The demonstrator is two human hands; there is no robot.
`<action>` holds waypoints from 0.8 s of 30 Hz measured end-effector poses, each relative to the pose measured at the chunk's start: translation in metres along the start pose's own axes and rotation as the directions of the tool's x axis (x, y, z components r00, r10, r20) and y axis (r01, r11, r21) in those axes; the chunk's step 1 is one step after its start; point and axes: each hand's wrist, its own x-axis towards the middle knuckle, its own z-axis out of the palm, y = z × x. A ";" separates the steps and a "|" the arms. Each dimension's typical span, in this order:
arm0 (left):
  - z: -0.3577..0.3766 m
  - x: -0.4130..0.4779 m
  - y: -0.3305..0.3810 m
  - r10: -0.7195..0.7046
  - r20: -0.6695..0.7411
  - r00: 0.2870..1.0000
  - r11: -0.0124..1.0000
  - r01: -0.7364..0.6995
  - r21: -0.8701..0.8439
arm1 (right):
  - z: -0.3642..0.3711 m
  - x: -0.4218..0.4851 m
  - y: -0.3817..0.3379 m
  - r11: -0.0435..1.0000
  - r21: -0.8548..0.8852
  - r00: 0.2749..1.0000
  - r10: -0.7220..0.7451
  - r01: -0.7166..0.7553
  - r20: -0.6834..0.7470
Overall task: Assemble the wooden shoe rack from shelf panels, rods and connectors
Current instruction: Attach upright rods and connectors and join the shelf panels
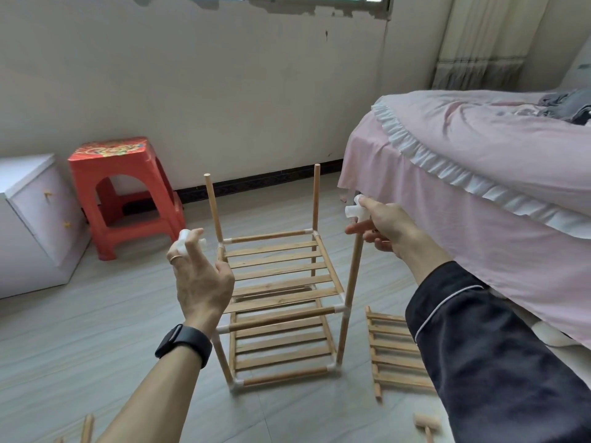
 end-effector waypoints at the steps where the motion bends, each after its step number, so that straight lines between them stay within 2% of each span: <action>1: 0.000 0.000 0.000 0.000 -0.001 1.000 1.000 0.000 0.000 | 0.001 0.001 0.002 0.998 -0.061 0.999 -0.023 0.021 -0.037; 3: -0.001 0.000 0.000 0.005 -0.002 1.000 1.000 -0.005 -0.001 | 0.002 0.004 0.006 0.990 -0.123 0.990 -0.085 0.071 -0.109; 6: -0.001 0.000 0.000 0.013 -0.002 1.000 1.000 -0.013 -0.003 | 0.006 0.007 0.017 0.980 -0.111 0.977 -0.179 0.166 -0.117; 11: -0.001 -0.001 0.001 0.005 -0.003 1.000 1.000 -0.005 0.008 | 0.026 0.011 0.035 0.952 0.193 0.971 -0.228 0.237 -0.070; 16: -0.003 -0.001 0.002 0.004 0.014 1.000 1.000 -0.003 -0.021 | 0.043 0.015 0.037 0.932 0.244 0.956 -0.226 0.267 -0.185; 22: -0.009 0.003 0.002 -0.065 0.003 0.998 0.963 0.064 -0.263 | 0.049 0.020 0.040 0.904 0.342 0.962 -0.203 0.255 -0.180; 24: -0.009 0.012 0.003 -0.223 0.017 0.975 0.886 0.210 -0.414 | 0.050 0.023 0.044 0.895 0.367 0.963 -0.203 0.255 -0.176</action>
